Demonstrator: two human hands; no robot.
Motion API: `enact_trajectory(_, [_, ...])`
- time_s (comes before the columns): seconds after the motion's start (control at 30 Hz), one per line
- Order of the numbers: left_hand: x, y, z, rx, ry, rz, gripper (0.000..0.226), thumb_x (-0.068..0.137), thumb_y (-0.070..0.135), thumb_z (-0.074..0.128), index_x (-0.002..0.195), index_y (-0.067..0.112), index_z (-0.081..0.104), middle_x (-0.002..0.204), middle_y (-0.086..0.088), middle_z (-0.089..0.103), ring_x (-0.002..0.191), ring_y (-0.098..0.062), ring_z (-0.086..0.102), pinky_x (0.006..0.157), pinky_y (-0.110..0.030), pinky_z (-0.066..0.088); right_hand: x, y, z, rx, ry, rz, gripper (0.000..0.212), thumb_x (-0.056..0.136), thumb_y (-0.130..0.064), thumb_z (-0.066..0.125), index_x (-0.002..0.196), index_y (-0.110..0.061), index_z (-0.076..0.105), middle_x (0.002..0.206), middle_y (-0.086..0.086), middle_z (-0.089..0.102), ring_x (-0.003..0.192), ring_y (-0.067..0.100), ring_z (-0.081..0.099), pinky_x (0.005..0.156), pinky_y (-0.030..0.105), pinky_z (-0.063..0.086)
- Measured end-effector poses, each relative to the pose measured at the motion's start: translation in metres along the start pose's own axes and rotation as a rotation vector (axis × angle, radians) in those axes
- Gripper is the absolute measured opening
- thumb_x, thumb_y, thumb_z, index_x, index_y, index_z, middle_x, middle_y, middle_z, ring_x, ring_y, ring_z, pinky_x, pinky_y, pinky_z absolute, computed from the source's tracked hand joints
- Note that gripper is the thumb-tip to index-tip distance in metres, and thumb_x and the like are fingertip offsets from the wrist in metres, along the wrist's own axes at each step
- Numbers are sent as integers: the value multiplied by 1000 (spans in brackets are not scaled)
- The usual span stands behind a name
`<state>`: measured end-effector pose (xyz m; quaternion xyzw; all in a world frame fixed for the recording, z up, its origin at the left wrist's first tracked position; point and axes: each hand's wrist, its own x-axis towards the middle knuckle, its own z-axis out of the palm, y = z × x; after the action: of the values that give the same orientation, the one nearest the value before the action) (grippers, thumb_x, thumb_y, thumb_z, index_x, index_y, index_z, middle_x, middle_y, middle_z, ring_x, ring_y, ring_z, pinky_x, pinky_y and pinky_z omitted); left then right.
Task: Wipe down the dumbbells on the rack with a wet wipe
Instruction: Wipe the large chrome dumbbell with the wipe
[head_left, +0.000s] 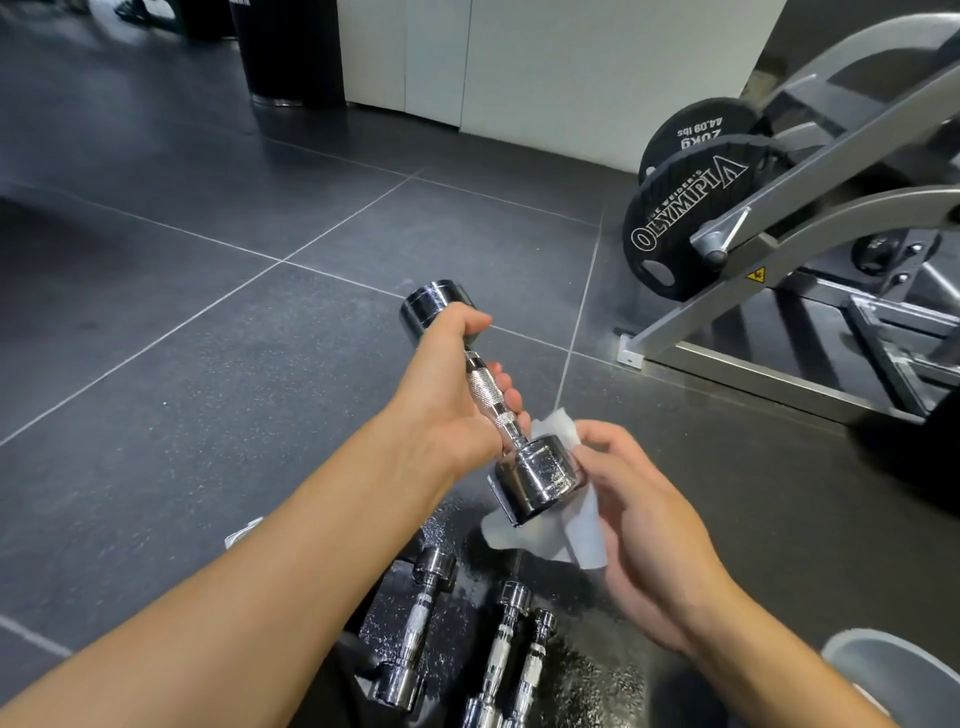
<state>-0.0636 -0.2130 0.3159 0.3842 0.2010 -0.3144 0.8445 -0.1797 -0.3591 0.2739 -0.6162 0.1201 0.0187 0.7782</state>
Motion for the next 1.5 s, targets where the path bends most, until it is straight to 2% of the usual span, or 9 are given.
enact_trajectory(0.17, [0,1,3,-155,-45,33,21,84,26,65,81,16,47,63,0,43,55,-16,39,67,-31,36,-9,-8,6,266,-122,-55,40,100,-23,49,130,-9,71,133,10,71,126,28,65,110,45,46])
enact_trajectory(0.27, [1,6,3,-180,-22,78,20,85,24,64,80,16,46,62,-1,43,52,-16,38,62,-27,36,-17,-3,1,-643,-123,-683,44,101,-23,46,141,-23,63,154,-10,55,148,12,44,120,25,32])
enact_trajectory(0.43, [3,9,0,-194,44,101,20,83,25,63,80,16,45,62,0,42,54,-17,38,65,-29,34,2,16,-19,-1695,-373,-1220,49,103,-23,45,147,-6,56,160,10,46,157,30,26,128,49,19])
enact_trajectory(0.57, [5,10,-2,-266,40,96,20,85,20,60,78,16,42,62,0,39,52,-15,35,61,-26,33,7,12,-13,-1207,-170,-1061,39,104,-16,49,140,-10,63,155,1,53,148,22,42,122,41,33])
enact_trajectory(0.8, [2,6,0,-370,-22,117,27,85,18,61,67,19,42,57,5,35,48,-13,32,63,-27,31,8,-10,28,305,38,9,30,106,-22,50,122,-16,75,120,12,75,99,26,69,82,42,58])
enact_trajectory(0.9, [2,5,2,-429,-100,147,32,85,17,63,64,22,40,55,7,31,46,-14,29,60,-27,31,4,-11,34,383,-19,124,43,110,-29,43,133,-2,68,134,24,67,113,35,65,112,55,46])
enact_trajectory(1.13, [-2,5,5,-454,-219,196,45,90,12,62,56,23,36,49,7,28,43,-13,28,57,-28,33,3,-39,13,239,-6,112,35,100,-23,59,124,-1,72,130,27,69,119,43,64,112,57,41])
enact_trajectory(1.33, [0,2,6,-335,-179,245,44,94,16,61,58,24,36,50,5,28,45,-14,28,56,-28,37,-1,-34,11,-719,72,-649,28,106,-27,54,128,-39,68,132,-20,66,120,-2,59,102,25,45])
enact_trajectory(1.5, [1,-2,5,-264,-152,221,45,96,18,61,58,22,38,49,3,32,48,-14,32,59,-27,32,19,-14,-8,-1478,-246,-1156,51,98,-6,60,148,-10,54,157,11,46,153,28,35,123,42,32])
